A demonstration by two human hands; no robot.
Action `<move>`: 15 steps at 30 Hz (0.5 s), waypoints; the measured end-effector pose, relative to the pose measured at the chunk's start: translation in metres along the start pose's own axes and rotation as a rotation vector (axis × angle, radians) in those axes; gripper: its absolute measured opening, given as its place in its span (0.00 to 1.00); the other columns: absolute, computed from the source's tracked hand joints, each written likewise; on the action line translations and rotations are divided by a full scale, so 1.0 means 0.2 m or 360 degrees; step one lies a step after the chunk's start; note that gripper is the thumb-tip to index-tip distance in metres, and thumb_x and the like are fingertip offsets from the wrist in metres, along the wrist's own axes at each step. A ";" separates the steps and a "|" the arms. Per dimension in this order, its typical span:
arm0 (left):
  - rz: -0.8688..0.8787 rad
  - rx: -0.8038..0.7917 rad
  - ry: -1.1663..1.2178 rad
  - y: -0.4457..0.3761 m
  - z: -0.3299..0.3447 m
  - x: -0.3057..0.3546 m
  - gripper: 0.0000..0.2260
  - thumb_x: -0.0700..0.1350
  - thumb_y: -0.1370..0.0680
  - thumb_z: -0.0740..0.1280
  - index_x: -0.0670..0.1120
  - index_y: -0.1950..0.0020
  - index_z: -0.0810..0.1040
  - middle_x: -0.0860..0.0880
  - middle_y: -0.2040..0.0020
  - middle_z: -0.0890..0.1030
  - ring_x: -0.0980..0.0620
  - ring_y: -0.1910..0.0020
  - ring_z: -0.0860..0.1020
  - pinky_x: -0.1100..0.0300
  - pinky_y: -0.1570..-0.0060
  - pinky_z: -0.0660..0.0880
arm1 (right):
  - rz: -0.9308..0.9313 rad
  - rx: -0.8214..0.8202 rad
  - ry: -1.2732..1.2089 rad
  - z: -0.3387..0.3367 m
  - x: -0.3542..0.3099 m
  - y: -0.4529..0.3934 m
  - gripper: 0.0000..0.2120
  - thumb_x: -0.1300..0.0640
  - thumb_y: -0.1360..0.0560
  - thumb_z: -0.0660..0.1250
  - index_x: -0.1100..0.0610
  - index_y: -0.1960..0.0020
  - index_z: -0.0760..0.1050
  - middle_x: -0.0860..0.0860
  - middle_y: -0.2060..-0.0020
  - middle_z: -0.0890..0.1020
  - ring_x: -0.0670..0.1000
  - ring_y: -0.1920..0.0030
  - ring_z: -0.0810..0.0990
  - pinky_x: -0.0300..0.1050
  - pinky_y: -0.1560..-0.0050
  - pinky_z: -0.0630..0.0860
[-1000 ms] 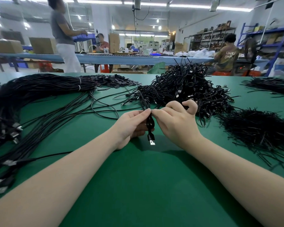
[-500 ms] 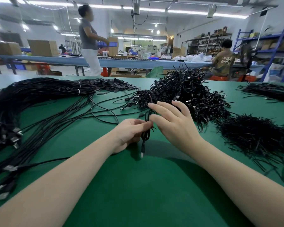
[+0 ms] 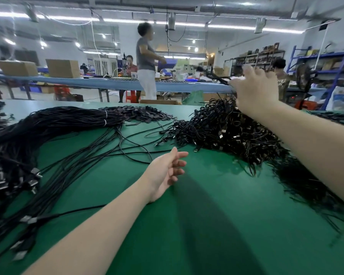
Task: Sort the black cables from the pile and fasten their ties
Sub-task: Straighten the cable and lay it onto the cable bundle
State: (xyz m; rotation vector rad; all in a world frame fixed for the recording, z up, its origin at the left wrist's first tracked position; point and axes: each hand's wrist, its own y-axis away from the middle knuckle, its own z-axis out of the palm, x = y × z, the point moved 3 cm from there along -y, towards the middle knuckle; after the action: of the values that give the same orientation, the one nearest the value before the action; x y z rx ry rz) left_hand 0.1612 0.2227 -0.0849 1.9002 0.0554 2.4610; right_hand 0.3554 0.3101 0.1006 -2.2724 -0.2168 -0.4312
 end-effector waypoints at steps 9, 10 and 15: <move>0.0406 0.0624 -0.0710 0.00 -0.09 0.20 0.09 0.41 0.20 0.58 0.52 0.47 0.76 0.54 0.51 0.78 0.59 0.64 0.76 0.66 0.70 0.69 | -0.0051 -0.0719 -0.0823 0.28 -0.52 0.66 0.21 0.38 0.23 0.58 0.47 0.34 0.70 0.52 0.41 0.76 0.56 0.41 0.76 0.50 0.43 0.70; 0.0436 0.0671 -0.0904 0.00 -0.14 0.26 0.10 0.40 0.21 0.59 0.52 0.46 0.76 0.53 0.50 0.78 0.58 0.63 0.76 0.66 0.70 0.68 | -0.0016 -0.0778 -0.0932 0.31 -0.56 0.74 0.21 0.38 0.22 0.56 0.47 0.35 0.71 0.51 0.40 0.75 0.55 0.40 0.75 0.50 0.42 0.70; -0.0404 0.0111 -0.2473 0.08 -0.46 0.38 0.14 0.42 0.23 0.65 0.47 0.38 0.74 0.51 0.50 0.74 0.53 0.57 0.73 0.67 0.63 0.71 | 0.0037 -0.0674 -0.1148 0.37 -0.57 0.81 0.16 0.44 0.21 0.56 0.49 0.41 0.76 0.48 0.44 0.78 0.52 0.45 0.77 0.46 0.50 0.70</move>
State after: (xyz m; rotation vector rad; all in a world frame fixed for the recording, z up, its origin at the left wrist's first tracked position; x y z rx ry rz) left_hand 0.0541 0.2105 -0.0345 2.9130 0.2844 0.3813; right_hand 0.3147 0.2544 -0.0995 -2.7632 -0.4949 0.4184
